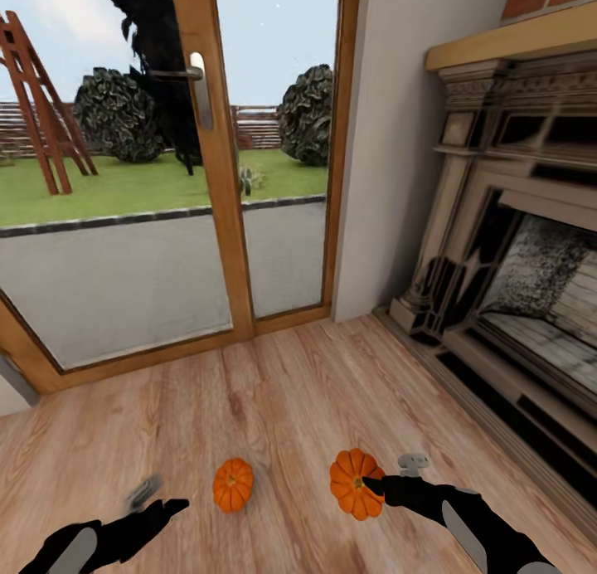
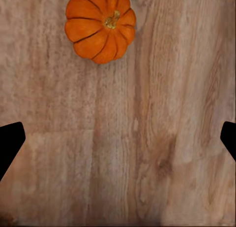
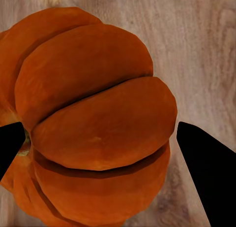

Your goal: Place each of the two pumpkins and all three candles from the living room inside a cabinet in the living room (use any cabinet), then make sure every cabinet is closed, and position the cauldron so it is next to a table in the living room.

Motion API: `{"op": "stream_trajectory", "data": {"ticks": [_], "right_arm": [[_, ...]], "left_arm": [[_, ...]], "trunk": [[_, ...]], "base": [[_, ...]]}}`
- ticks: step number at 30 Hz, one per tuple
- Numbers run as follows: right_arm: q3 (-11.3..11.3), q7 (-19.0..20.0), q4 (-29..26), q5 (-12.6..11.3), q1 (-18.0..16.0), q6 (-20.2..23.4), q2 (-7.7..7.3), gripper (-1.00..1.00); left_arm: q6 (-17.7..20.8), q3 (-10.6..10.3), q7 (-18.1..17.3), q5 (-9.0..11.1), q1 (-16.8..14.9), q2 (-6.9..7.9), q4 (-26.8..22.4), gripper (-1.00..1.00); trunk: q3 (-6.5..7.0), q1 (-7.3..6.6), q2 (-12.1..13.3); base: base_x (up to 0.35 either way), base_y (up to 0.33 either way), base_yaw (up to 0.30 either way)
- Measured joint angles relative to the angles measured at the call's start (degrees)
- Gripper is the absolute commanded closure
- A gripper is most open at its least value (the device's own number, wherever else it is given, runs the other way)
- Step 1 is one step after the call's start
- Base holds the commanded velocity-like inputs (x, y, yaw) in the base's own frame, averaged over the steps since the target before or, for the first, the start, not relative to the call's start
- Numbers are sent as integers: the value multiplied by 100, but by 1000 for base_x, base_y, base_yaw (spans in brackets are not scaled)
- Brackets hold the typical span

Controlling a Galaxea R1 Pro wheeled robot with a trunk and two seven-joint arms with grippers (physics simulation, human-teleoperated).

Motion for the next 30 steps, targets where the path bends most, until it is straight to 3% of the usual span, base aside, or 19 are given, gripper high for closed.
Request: {"op": "stream_trajectory", "data": {"ticks": [2, 6, 13, 19, 21, 24, 27, 30], "right_arm": [[0, 6, 0, 0, 0, 0, 0, 100], [4, 202, -5, -12, 0, 2, -6, 100], [-19, 1335, -66, -53, 0, 52, -14, 100], [-64, 1850, -107, -79, 1, 914, 3, 100], [-161, 1941, -232, -209, -1, 1164, 1, 100], [-505, 1998, -473, -494, -7, 1557, -5, 100], [-759, 2004, -555, -585, -24, 1770, 2, 100], [-819, 1986, -568, -602, -43, 1819, 0, 100]], "left_arm": [[-1, 36, -440, -15, -5, 81, 186, -100], [-2, 52, -632, -20, -7, 119, 265, -100], [-2, 86, -678, 12, -8, 132, 285, -100], [-2, 89, -686, 28, -8, 139, 283, -100], [-2, 89, -687, 30, -7, 135, 282, -100], [-2, 89, -682, 26, -7, 131, 281, -100], [-1, 90, -684, 23, -7, 129, 280, -100], [-2, 83, -686, 23, -7, 123, 280, -100]], "trunk": [[0, -2, 0], [0, -1, 0], [0, 1, 0], [0, 1, 0], [0, 1, 0], [1, 1, 0], [0, -1, 0], [0, 0, 0]], "base": [[260, 0, 0], [221, 0, 0], [31, 0, 0], [1, 0, 0], [0, 0, 0], [25, 0, 0], [201, 32, 0], [147, 14, 0]]}}
